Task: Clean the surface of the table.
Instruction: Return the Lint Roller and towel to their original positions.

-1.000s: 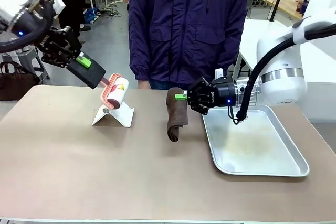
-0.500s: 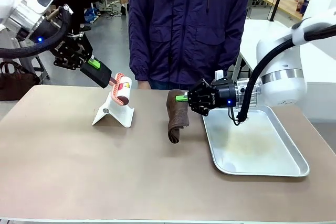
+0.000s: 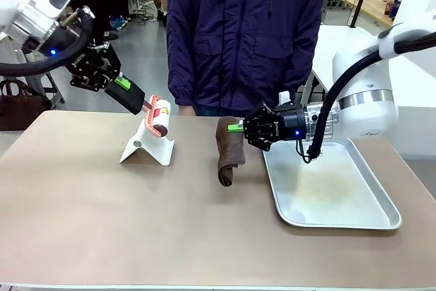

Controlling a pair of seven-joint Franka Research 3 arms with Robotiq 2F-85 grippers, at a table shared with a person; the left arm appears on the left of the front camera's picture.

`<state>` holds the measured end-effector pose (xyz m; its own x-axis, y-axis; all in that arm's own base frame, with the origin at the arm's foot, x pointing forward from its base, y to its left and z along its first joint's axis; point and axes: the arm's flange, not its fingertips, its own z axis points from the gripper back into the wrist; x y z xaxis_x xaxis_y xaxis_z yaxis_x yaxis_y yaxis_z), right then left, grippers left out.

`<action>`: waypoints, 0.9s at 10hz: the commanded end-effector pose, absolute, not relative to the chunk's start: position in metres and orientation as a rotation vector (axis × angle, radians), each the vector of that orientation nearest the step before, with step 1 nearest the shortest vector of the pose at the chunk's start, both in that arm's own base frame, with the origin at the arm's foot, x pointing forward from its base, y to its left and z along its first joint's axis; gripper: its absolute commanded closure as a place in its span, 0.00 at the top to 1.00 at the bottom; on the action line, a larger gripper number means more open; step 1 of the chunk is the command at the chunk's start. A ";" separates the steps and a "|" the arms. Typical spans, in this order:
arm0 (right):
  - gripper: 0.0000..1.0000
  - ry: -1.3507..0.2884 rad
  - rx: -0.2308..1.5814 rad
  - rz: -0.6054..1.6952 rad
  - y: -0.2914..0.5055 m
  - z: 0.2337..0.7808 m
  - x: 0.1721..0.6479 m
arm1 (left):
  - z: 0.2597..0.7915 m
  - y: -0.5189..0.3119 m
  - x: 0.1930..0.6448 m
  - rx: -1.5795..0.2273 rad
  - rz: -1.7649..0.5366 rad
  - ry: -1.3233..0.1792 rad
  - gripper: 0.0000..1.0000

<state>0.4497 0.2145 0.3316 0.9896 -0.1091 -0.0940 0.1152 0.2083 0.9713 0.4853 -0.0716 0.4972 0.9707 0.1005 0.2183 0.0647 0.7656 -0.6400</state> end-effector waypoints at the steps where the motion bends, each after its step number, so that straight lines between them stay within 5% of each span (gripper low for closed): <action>1: 0.07 -0.005 1.411 -0.231 0.222 0.328 0.454 | 0.490 -0.085 0.489 -0.665 0.083 -0.251 0.22; 9: 0.07 0.194 1.453 -0.419 0.237 0.303 0.465 | 0.450 -0.107 0.518 -0.554 -0.040 -0.201 0.22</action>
